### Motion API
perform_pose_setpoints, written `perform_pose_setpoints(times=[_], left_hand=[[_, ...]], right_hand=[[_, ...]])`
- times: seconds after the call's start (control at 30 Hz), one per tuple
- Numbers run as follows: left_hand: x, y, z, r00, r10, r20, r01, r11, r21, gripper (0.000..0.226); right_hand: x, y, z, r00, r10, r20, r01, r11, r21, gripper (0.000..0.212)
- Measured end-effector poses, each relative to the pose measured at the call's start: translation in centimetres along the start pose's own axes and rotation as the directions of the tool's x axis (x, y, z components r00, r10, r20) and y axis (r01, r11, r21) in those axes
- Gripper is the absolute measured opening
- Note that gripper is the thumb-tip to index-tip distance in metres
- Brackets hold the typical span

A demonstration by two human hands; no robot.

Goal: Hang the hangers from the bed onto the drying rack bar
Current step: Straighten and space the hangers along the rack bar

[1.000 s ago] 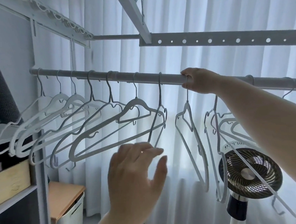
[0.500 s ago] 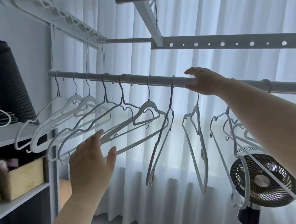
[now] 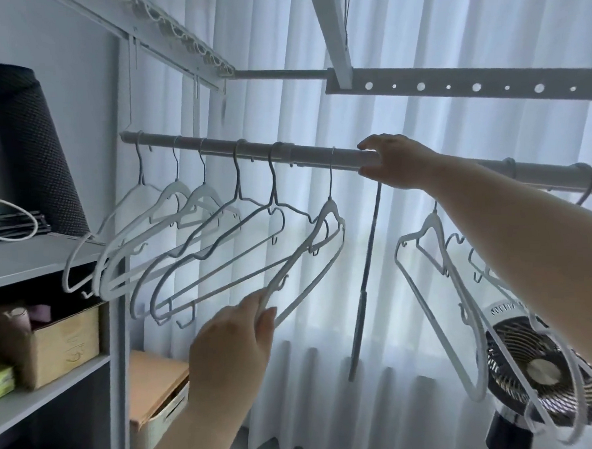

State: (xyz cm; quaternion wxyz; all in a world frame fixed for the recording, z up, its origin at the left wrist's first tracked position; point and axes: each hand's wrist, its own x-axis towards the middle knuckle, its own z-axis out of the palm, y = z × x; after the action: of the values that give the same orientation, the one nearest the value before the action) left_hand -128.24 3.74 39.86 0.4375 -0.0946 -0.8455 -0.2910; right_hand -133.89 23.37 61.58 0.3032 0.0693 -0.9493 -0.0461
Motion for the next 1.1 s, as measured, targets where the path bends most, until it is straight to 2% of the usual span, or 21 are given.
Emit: perform_pose_setpoints(times=[0.23,0.33,0.43,0.57,0.67,0.77,0.9,1.1], left_hand=[[0.3,-0.1,0.0,0.999,0.054,-0.004,-0.054,0.998,-0.044,0.022],[0.6,-0.7,-0.4,0.999,0.030,-0.024,-0.032,0.997,-0.072,0.003],[1.2,-1.5,-0.6,0.999,-0.054,-0.003,0.053,0.987,-0.152,0.018],[1.7,-2.0,-0.7,0.997,-0.064,-0.046,0.052,0.974,-0.220,0.033],[1.4,-2.0,-0.3,0.998,-0.053,-0.018,0.048,0.979,-0.198,0.033],[1.1,-1.7,-0.1,0.998,0.054,-0.026,-0.056,0.995,-0.084,0.022],[0.5,-0.9,0.9,0.983,0.139,-0.122,-0.136,0.990,0.029,0.034],[-0.2,0.0,2.3,0.979,0.154,-0.136,-0.151,0.988,0.031,0.039]], right_hand=[[2.1,-2.1,0.2,0.999,-0.033,0.018,0.033,0.999,0.033,0.046],[3.0,-3.3,0.5,0.998,-0.041,0.045,0.040,0.998,0.041,0.042],[3.5,-3.9,0.8,0.998,-0.051,0.037,0.048,0.997,0.056,0.035],[4.0,-4.0,0.9,0.997,-0.066,0.044,0.064,0.997,0.050,0.033],[4.2,-3.9,0.9,0.997,-0.068,0.047,0.066,0.997,0.046,0.033],[4.2,-3.9,1.1,0.996,-0.079,0.033,0.077,0.995,0.056,0.031],[4.4,-3.9,1.3,0.996,-0.083,0.025,0.082,0.995,0.051,0.031],[4.3,-3.8,1.4,0.996,-0.083,0.014,0.082,0.995,0.063,0.030]])
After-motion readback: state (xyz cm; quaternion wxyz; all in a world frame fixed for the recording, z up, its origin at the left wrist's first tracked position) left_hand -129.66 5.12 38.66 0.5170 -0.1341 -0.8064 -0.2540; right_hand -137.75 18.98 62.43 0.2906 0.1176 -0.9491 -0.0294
